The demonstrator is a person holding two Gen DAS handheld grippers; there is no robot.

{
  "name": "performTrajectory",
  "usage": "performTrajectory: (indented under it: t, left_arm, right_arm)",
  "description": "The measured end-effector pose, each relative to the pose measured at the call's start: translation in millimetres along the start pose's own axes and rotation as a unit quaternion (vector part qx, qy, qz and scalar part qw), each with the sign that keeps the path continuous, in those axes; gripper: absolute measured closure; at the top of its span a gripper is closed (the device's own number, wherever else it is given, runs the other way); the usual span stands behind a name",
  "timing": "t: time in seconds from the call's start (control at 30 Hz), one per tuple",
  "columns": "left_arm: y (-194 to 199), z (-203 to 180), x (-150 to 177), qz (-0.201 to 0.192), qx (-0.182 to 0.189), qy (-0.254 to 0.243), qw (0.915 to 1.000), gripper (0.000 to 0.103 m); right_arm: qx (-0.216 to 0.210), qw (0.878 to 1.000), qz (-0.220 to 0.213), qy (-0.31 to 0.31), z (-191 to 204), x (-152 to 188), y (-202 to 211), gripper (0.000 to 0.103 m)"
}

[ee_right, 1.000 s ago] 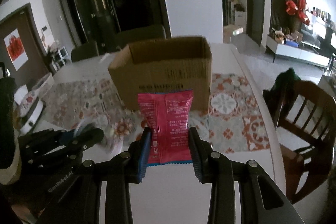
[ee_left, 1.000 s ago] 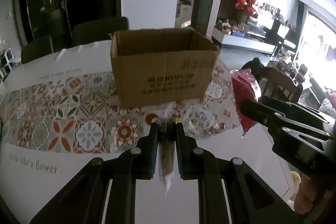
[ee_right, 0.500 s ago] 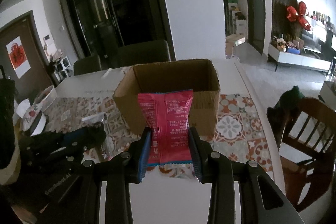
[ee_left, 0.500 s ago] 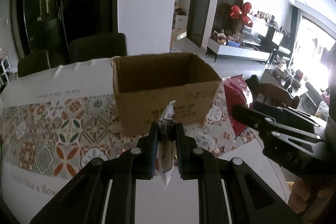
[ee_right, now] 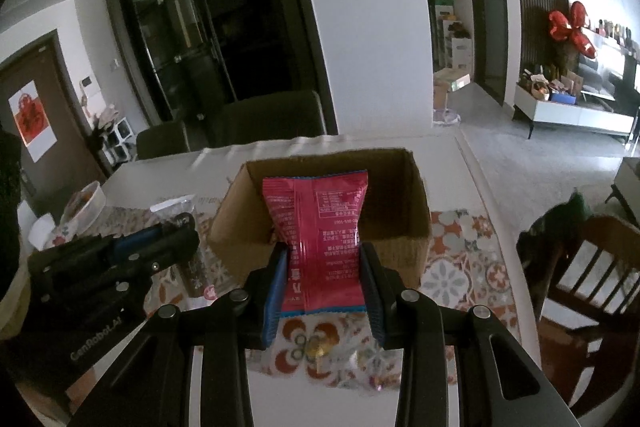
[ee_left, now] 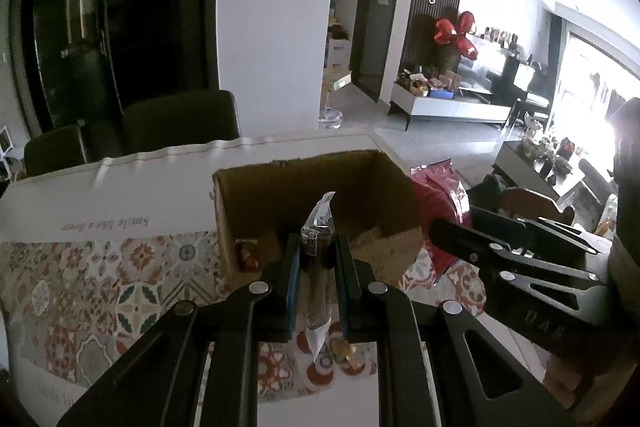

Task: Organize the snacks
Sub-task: 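Lower the sausage stick and red pack into the box and open both tools, then move both tools back from the box toward the remaining candies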

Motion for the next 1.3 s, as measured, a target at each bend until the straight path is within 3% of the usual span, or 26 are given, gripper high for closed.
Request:
performTrajectory:
  t: [0.13, 0.6, 0.63, 0.73, 0.83, 0.9, 1.13, 1.2, 1.3]
  left_arm:
    - [-13.8, 4.8, -16.2, 0.003, 0.000, 0.002, 1.0000, 0.086]
    - [-71.7, 7.8, -56.0, 0.020, -0.015, -0.012, 0.9996, 0.086]
    - [-75.1, 9.3, -56.6, 0.021, -0.019, -0.010, 0.9995, 0.083]
    - [-76.8, 13.1, -57.1, 0.017, -0.027, -0.009, 0.9994, 0.052]
    - [-70.3, 19.2, -52.4, 0.003, -0.041, -0.009, 0.9991, 0.050]
    - [-63.4, 21.5, -47.6, -0.002, -0.049, -0.011, 0.9987, 0.041]
    - [-26.7, 31.5, -23.7, -0.039, -0.081, -0.009, 0.9959, 0.008]
    - [-16.5, 34.8, -19.0, -0.051, -0.091, -0.004, 0.9945, 0.008]
    - [1.7, 41.4, -9.6, -0.068, -0.100, 0.002, 0.9926, 0.008]
  right_arm:
    - [0.007, 1.000, 0.003, 0.002, -4.0, -22.1, -16.8, 0.067]
    - [0.007, 0.999, 0.030, -0.013, -23.3, -46.8, -65.9, 0.067]
    - [0.009, 0.999, 0.032, -0.012, -25.0, -47.7, -70.3, 0.067]
    - [0.014, 0.999, 0.039, -0.013, -28.6, -48.6, -78.8, 0.066]
    - [0.028, 0.999, 0.040, -0.010, -30.0, -47.3, -81.6, 0.058]
    - [0.037, 0.999, 0.036, -0.010, -30.6, -45.3, -79.9, 0.051]
    - [0.051, 0.999, 0.012, 0.012, -11.4, -28.6, -54.9, 0.051]
    - [0.052, 0.999, 0.004, 0.016, -2.4, -24.3, -47.0, 0.038]
    - [0.054, 0.998, -0.011, 0.015, 1.3, -19.3, -40.2, 0.034]
Point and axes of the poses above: each gripper's, at about its wrist camera, not at the fingertips, and y roughly against the way its jaws point, z to its left, x to its underside, the point moved 3 cm from there along -y, roughly the way its jaws point, and after that the axes turned 2 degrees about -x, right-handed, at the moved point
